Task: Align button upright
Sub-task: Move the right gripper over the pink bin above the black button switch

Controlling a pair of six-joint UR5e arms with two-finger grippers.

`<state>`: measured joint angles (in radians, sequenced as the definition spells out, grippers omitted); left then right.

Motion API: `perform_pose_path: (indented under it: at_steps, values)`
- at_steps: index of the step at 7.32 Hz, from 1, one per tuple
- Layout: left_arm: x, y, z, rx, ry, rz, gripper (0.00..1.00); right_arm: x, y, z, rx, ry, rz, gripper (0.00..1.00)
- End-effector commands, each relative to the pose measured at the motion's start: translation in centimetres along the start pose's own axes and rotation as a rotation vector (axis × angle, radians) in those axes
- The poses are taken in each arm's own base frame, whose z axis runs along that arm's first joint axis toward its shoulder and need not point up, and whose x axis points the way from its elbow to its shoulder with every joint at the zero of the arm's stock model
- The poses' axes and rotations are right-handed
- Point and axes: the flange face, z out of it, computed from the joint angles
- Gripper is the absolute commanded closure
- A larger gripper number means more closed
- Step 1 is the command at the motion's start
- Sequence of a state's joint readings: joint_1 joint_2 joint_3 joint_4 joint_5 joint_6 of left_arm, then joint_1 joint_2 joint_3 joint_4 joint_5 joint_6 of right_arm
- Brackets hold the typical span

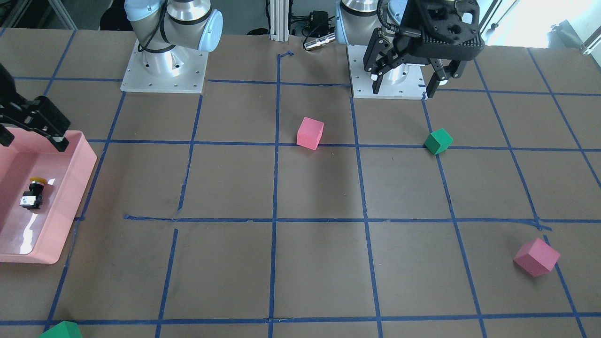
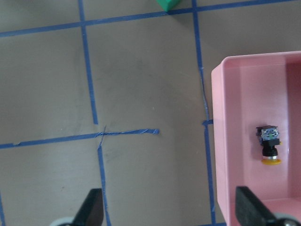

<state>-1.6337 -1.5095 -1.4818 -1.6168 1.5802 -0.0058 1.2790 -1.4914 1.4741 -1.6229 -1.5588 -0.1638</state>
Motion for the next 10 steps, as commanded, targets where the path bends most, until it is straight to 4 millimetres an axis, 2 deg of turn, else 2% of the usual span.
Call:
perform_pose_path:
  at_steps: [1, 2, 3, 5, 6, 8, 10]
  values:
    - [0.0, 0.0, 0.0, -0.002, 0.000, 0.000, 0.00, 7.8, -2.7, 4.3, -0.009, 0.107, 0.043, 0.00]
    - [0.0, 0.0, 0.0, -0.002, -0.001, 0.000, 0.00, 10.8, -3.1, 6.4, -0.032, 0.102, 0.007, 0.00]
    - [0.0, 0.0, 0.0, 0.000, 0.000, 0.000, 0.00, 13.0, -2.8, 9.4, -0.045, 0.098, 0.017, 0.00]
    - [-0.1, 0.0, 0.0, 0.000, 0.000, -0.002, 0.00, 17.8, -0.1, 16.3, -0.009, 0.099, 0.013, 0.00]
    - [-0.1, 0.0, 0.0, -0.002, 0.000, -0.002, 0.00, 17.6, 0.9, 18.7, 0.014, 0.015, 0.006, 0.00]
    - [-0.1, 0.0, 0.0, -0.002, 0.000, -0.002, 0.00, 19.9, 1.2, 21.8, 0.003, -0.007, -0.049, 0.00]
    - [-0.1, 0.0, 0.0, 0.000, 0.000, -0.002, 0.00, 20.3, 0.8, 23.2, 0.006, -0.006, -0.098, 0.00]
